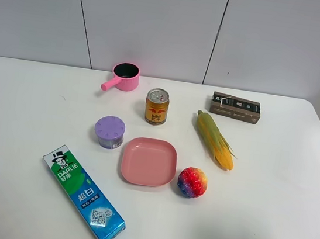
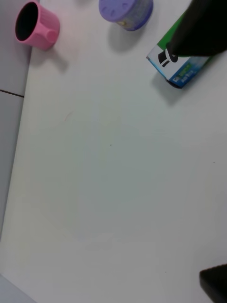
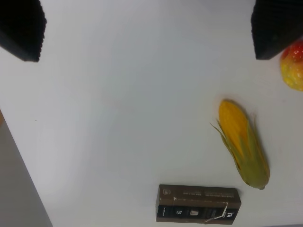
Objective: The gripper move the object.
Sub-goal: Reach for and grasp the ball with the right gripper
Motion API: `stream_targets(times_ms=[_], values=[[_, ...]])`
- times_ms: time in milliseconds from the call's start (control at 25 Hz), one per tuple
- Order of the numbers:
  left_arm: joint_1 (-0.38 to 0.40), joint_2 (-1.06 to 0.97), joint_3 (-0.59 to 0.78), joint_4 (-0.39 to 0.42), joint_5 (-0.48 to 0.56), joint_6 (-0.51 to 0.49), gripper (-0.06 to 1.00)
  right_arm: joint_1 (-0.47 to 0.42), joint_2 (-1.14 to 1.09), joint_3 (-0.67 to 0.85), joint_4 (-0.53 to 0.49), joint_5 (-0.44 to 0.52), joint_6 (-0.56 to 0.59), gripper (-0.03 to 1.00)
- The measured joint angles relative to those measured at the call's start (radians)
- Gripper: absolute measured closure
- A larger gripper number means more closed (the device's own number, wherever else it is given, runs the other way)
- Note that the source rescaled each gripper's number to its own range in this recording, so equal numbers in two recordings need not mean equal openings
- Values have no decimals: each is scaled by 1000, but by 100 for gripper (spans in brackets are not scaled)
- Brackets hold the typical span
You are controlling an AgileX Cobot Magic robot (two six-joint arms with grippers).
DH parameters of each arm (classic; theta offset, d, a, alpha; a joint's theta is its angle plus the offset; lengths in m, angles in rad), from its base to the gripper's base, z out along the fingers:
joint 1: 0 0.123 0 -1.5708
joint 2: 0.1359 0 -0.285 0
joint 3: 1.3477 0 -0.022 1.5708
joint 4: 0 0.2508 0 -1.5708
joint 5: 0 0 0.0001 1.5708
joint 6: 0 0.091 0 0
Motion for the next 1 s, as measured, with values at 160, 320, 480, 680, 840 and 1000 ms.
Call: stream_targets(times_ms=[160, 320, 480, 680, 840, 1000], values=[[0, 0, 0, 0, 0, 0, -6, 0, 0, 0, 0, 0, 0, -3], [0, 0, 0, 0, 0, 0, -6, 0, 0, 0, 0, 0, 0, -3], [0, 0, 0, 0, 0, 0, -6, 0, 0, 0, 0, 0, 0, -3], [0, 0, 0, 0, 0, 0, -6, 0, 0, 0, 0, 0, 0, -3], [0, 0, 0, 1, 0, 0, -6, 0, 0, 0, 0, -15, 0, -3], [0, 0, 0, 1, 0, 0, -6, 0, 0, 0, 0, -21, 0, -3]])
